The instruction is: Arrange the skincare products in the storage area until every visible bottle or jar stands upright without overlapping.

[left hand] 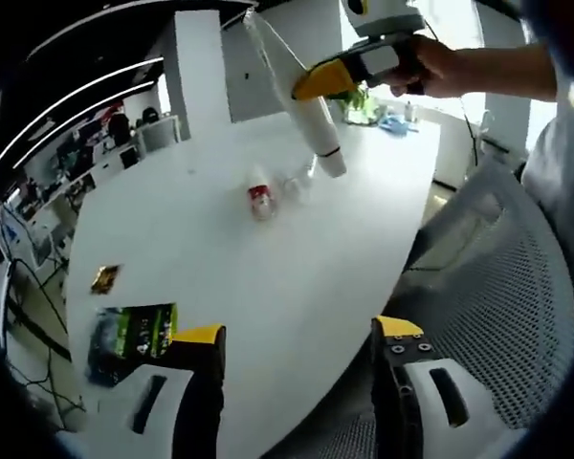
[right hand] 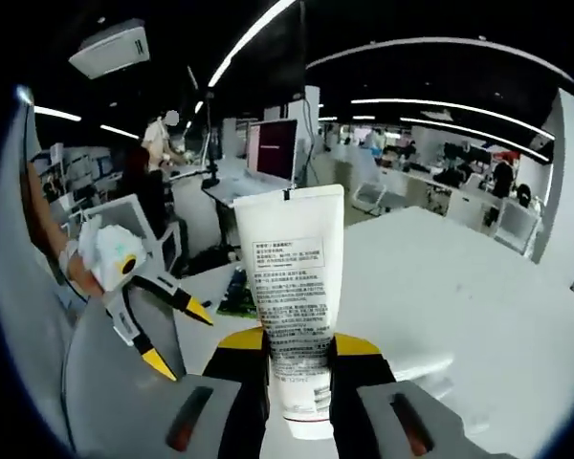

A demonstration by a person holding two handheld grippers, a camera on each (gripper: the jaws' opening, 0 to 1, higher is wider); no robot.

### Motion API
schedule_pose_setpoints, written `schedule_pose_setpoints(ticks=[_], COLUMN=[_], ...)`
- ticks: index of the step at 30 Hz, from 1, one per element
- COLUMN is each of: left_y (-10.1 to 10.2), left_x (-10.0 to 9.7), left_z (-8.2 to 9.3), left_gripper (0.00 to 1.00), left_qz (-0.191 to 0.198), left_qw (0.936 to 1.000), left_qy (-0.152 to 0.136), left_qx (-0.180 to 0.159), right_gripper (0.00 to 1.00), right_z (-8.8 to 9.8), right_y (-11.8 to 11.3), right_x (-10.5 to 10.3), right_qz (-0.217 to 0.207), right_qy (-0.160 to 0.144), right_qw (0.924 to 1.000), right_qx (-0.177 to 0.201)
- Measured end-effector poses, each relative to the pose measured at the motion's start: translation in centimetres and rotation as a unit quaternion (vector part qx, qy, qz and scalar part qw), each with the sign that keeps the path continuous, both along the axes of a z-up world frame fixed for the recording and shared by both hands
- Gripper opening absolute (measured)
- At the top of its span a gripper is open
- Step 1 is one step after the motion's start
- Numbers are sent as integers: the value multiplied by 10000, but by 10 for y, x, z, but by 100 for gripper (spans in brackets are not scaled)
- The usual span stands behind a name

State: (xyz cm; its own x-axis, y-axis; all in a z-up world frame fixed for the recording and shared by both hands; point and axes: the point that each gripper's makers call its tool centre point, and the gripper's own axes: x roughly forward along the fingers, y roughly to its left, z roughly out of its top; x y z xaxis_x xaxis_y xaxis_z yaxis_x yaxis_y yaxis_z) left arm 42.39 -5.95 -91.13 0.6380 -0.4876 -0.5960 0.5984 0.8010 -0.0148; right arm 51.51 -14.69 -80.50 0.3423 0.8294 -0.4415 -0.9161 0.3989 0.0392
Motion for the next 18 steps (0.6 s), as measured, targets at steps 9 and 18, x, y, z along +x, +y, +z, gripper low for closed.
schedule_pose_setpoints(ticks=[9, 18], left_y=[-33, -56], left_x=[23, 41], left_z=[62, 113], left_gripper=[57, 59], left_qz=[137, 70], left_qw=[9797, 9466], left_qy=[53, -187], left_qx=[-1999, -3219], right_gripper=[17, 17], right_z=[32, 53], right_y=[12, 22], right_x=[-18, -37], right_qz=[68, 502], right_qy=[512, 916], right_qw=[9933, 9811], right_qx=[1034, 1632])
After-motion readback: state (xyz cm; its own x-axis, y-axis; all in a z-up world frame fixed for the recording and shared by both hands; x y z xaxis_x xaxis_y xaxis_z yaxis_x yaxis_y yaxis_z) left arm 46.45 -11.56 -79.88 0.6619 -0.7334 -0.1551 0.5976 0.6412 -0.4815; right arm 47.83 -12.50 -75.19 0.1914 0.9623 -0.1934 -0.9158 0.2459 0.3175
